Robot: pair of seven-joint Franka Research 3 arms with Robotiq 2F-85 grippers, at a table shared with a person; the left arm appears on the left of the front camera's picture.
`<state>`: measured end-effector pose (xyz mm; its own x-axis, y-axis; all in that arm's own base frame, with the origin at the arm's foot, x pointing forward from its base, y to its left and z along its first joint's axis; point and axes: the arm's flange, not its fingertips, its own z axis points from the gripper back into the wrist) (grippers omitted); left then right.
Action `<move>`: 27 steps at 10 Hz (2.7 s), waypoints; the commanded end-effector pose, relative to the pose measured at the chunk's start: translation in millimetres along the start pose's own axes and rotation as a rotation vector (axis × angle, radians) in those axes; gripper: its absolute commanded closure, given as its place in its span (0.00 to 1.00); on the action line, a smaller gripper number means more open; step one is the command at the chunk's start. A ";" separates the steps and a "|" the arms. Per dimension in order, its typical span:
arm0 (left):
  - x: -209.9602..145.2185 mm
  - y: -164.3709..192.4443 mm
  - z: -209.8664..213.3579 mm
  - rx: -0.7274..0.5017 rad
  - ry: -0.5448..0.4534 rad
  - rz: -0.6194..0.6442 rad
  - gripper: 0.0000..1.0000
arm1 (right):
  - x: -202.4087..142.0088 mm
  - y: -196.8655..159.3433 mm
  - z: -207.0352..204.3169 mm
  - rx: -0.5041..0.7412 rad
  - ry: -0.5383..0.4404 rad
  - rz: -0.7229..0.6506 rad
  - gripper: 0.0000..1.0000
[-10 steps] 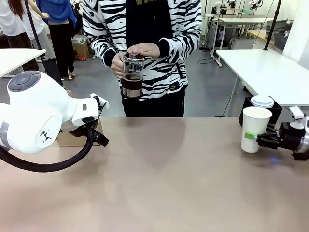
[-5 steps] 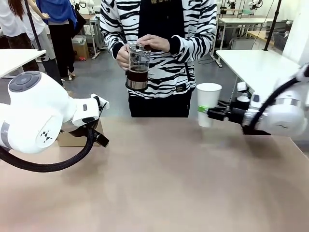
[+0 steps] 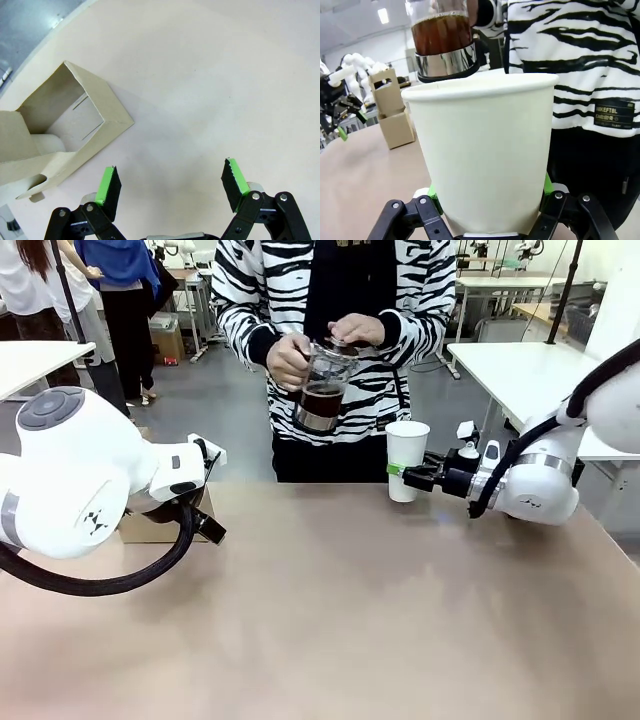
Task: Pour a drink into a cup and package it in a carrier.
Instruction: Pick up the 600 ml Paper Cup and place it in the middle top area of the table, then when a person places the Paper Cup Lid on the 600 ml Paper Cup , lift the 600 ml Paper Cup.
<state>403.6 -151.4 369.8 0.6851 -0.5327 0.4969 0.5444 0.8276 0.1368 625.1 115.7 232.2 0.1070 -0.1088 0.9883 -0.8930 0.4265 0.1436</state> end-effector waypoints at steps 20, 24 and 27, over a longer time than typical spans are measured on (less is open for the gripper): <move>0.0 -0.2 0.5 -0.002 -0.002 0.000 0.00 | 0.0 0.0 0.0 0.000 0.000 0.000 0.20; 0.0 -0.2 0.5 -0.002 -0.002 0.000 0.00 | 0.0 0.0 0.0 0.000 0.000 0.000 0.20; 0.0 -0.2 0.5 -0.002 -0.002 0.000 0.00 | 0.0 0.0 0.0 0.000 0.000 0.000 0.20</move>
<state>403.6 -151.4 369.8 0.6851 -0.5327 0.4968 0.5444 0.8276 0.1368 625.9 115.1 226.8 0.0985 -0.1117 0.9889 -0.8941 0.4263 0.1372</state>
